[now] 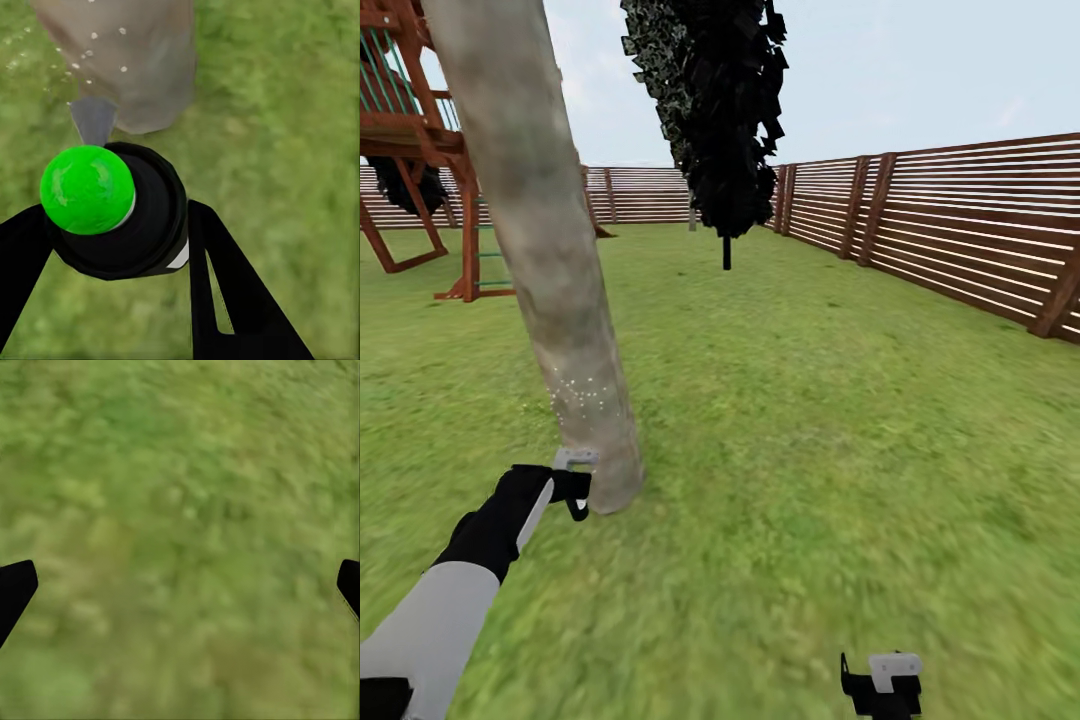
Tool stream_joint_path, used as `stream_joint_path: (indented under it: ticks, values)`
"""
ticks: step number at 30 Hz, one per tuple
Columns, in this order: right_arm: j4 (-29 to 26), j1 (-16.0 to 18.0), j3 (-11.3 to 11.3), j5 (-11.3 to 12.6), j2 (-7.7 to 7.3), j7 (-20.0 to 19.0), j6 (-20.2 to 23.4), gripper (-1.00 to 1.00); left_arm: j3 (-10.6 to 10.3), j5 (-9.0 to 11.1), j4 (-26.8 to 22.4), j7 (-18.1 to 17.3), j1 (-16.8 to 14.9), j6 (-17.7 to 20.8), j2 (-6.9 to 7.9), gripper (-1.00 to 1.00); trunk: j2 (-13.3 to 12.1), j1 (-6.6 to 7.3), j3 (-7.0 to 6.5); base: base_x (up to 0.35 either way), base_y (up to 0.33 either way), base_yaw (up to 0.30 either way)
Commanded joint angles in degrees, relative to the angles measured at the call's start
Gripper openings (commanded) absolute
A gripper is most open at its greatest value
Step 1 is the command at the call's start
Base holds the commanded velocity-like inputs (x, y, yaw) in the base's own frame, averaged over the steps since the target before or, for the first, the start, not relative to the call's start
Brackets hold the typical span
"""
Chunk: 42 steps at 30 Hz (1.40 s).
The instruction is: In the garden, pick up the pesticide atomizer on the floor and spray pesticide onto both trees until each tree trunk is fully covered.
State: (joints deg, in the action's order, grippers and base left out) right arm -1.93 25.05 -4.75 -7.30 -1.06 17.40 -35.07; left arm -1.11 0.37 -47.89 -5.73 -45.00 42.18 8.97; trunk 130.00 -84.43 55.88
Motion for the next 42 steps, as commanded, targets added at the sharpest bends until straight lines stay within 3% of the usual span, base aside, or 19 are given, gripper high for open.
stream_joint_path:
  ticks: [1, 3, 5, 7, 9, 11, 14, 16, 17, 23, 27, 29, 31, 34, 36, 37, 38, 41, 42]
  values:
    - [0.0, 0.0, 0.0, 0.0, 0.0, 0.0, 0.0, 1.0, 0.1, 0.0, 1.4, -0.1, 0.0, -0.1, 0.32, -1.0, 0.0, 0.0, 0.0, 0.164, -0.074, 0.077]
    - [0.0, 0.0, 0.0, 0.0, 0.0, 0.0, 0.0, 1.0, 0.5, -0.2, 4.7, -0.1, 0.5, -0.5, 1.47, -1.0, 0.0, 0.0, 0.0, 0.038, -0.017, 0.227]
    - [0.0, 0.0, 0.0, 0.0, 0.0, 0.0, 0.0, 1.0, 0.5, -0.3, 5.2, -0.1, 1.0, -0.7, 1.42, -1.0, 0.0, 0.0, 0.0, 0.009, -0.004, 0.265]
    - [0.0, 0.0, 0.0, 0.0, 0.0, 0.0, 0.0, 1.0, 0.4, 0.0, 5.3, 0.0, 1.2, -1.9, 0.58, -1.0, 0.0, 0.0, 0.0, 0.002, -0.001, 0.261]
    - [0.0, 0.0, 0.0, 0.0, 0.0, -0.1, 0.0, 1.0, 0.6, -0.1, 5.3, 0.1, 1.2, -2.4, -1.16, -1.0, 0.0, 0.0, 0.0, 0.0, 0.0, 0.09]
    - [0.0, 0.0, 0.0, 0.0, 0.0, -0.1, 0.0, 1.0, 0.7, -0.2, 5.1, 0.1, 1.2, -2.6, -1.39, -1.0, 0.0, 0.0, 0.0, 0.0, 0.0, 0.024]
    - [0.0, 0.0, 0.0, 0.0, 0.0, -0.1, 0.0, 1.0, 0.8, 0.0, 5.2, 0.0, 1.2, -2.6, 2.07, -1.0, 0.0, 0.0, 0.0, 0.0, 0.0, 0.003]
    - [0.0, 0.0, 0.0, 0.0, 0.0, -0.1, 0.0, 1.0, 0.6, -0.1, 5.0, 0.1, 1.2, -2.6, 2.51, -1.0, 0.0, 0.0, 0.0, 0.024, -0.01, 0.0]
    - [0.0, 0.0, 0.0, 0.0, 0.0, -0.1, 0.0, 1.0, 0.5, 0.1, 4.8, 0.2, 1.2, -2.6, 2.33, -1.0, 0.0, 0.0, 0.0, 0.153, -0.102, 0.0]
    - [0.0, 0.0, -0.1, 0.0, 0.0, -0.1, 0.0, 1.0, 0.5, -0.2, 4.4, 0.3, 1.2, -2.7, -2.02, -1.0, 0.0, 0.0, 0.0, 0.223, -0.167, 0.033]
    - [0.0, 0.0, -0.1, 0.0, 0.08, -0.1, 0.0, 1.0, 0.8, -0.4, 4.8, 0.2, 1.3, -2.7, -1.77, -1.0, 0.0, 0.0, 0.0, 0.096, -0.246, 0.241]
    - [0.0, 0.0, -0.1, 0.0, 0.04, -0.1, 0.0, 1.0, 0.8, -0.4, 6.7, 0.4, 3.5, -3.3, -0.93, -1.0, 0.0, 0.0, 0.0, 0.007, -0.271, 0.071]
    - [0.0, 0.0, -0.1, 0.0, 0.07, -0.1, 0.0, 1.0, 0.8, -0.4, 7.6, 0.5, 5.3, -7.3, -0.22, -1.0, 0.0, 0.0, 0.0, 0.041, -0.268, 0.019]
    - [0.0, 0.0, -0.1, 0.0, 0.02, -0.1, 0.0, 1.0, 0.7, -0.3, 8.1, 1.2, 6.1, -9.9, -0.87, -1.0, 0.0, 0.0, 0.0, 0.229, -0.191, 0.002]
    - [0.0, 0.0, -0.1, 0.0, 0.03, -0.1, 0.0, 1.0, 0.5, 0.2, 8.1, 2.8, 6.1, -10.1, -2.45, -1.0, 0.0, 0.0, 0.0, 0.267, -0.171, 0.0]
    - [0.0, 0.0, -0.1, 0.0, 0.06, -0.1, 0.0, 1.0, 0.4, 0.2, 7.9, 3.1, 6.1, -10.1, -3.97, -1.0, 0.0, 0.0, 0.0, 0.271, -0.169, 0.0]
    - [0.0, 0.0, -0.1, 0.0, 0.05, -0.1, 0.0, 1.0, 0.4, 0.2, 7.8, 3.2, 6.1, -10.1, -4.32, -1.0, 0.0, 0.0, 0.0, 0.273, -0.169, 0.016]
    - [0.0, 0.0, -0.1, 0.0, 0.02, -0.1, 0.0, 1.0, 0.7, -0.1, 7.7, 3.4, 6.1, -10.1, -3.87, -1.0, 0.0, 0.0, 0.0, 0.274, -0.168, 0.163]
    - [0.0, 0.0, -0.1, 0.0, 0.05, -0.1, 0.0, 1.0, 0.8, -0.2, 8.0, 3.9, 6.1, -10.2, -2.68, -1.0, 0.0, 0.0, 0.0, 0.275, -0.167, 0.261]
